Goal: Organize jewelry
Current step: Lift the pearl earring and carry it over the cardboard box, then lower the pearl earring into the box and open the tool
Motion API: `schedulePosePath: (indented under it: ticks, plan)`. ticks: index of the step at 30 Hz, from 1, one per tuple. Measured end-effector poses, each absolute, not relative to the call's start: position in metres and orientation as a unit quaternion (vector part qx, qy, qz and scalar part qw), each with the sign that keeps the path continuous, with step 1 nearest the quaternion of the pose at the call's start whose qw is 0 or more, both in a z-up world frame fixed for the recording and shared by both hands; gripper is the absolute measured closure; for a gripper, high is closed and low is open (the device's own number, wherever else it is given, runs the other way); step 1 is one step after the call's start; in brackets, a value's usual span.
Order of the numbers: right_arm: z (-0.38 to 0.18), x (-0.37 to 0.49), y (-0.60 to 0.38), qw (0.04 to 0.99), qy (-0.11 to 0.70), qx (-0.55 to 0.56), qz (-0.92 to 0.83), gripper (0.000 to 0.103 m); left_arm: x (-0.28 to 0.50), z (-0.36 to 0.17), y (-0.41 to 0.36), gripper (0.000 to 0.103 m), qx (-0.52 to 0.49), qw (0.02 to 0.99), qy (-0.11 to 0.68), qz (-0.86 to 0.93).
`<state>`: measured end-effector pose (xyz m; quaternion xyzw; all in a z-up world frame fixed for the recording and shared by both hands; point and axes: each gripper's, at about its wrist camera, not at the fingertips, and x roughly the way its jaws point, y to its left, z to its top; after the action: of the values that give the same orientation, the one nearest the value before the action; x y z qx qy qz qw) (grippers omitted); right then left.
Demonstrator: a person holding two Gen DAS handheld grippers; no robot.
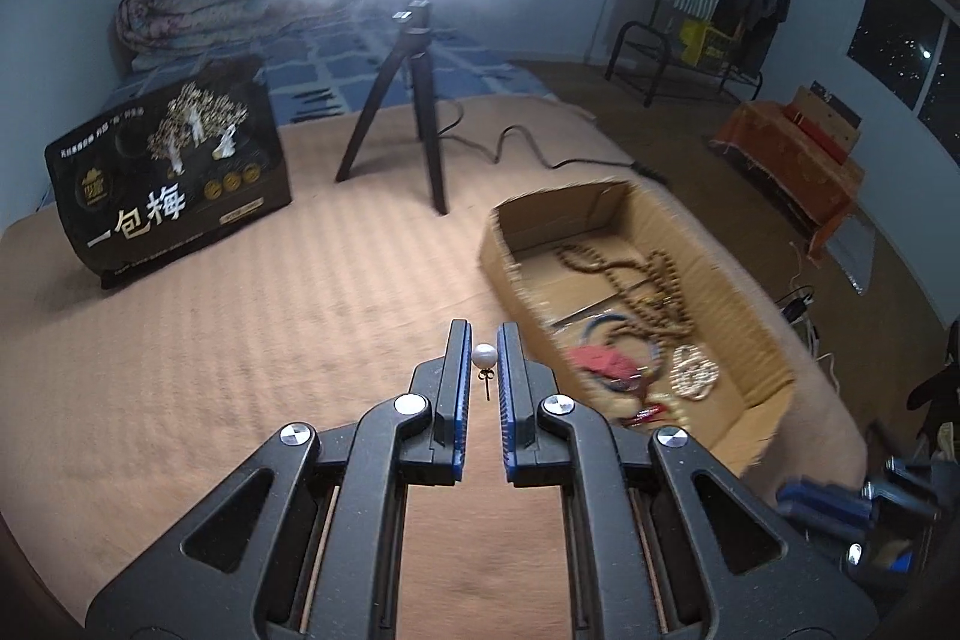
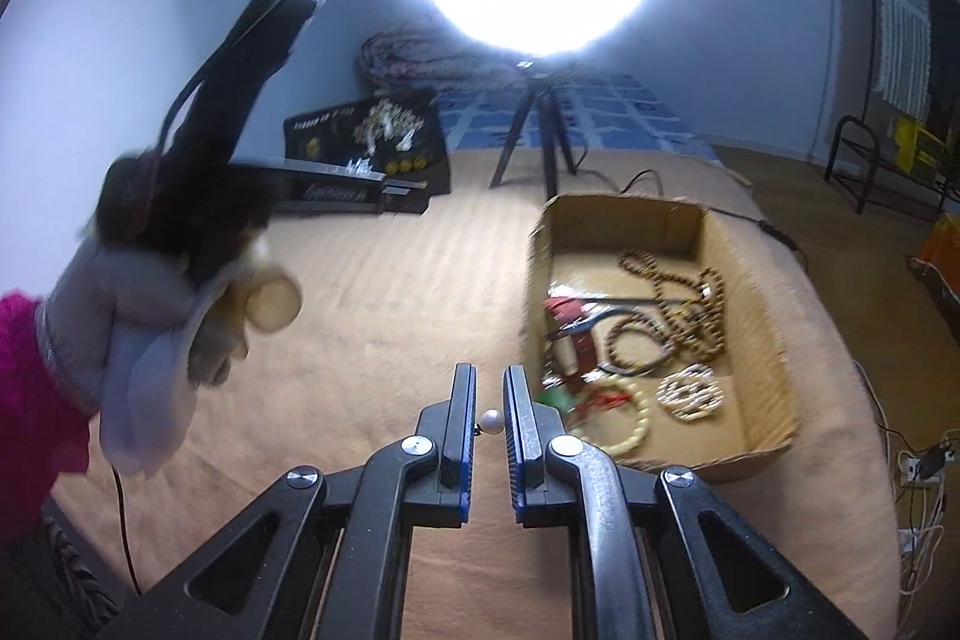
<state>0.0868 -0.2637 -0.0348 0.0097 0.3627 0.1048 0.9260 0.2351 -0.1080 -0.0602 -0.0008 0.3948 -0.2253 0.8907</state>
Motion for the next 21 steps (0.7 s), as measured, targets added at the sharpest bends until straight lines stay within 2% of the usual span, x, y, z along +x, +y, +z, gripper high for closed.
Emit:
schedulePosePath:
  ticks: [11,21]
  plan:
    - [-0.014,0.112,-0.312,0.924,0.37,0.044,0.085,0.096,0.224,-0.037,-0.152,0.097,-0.013,0.891,0.383,-0.245]
    - [-0.015,0.15,-0.336,0.916,0.391,0.042,0.081,0.096,0.248,-0.041,-0.181,0.097,-0.023,0.889,0.388,-0.242]
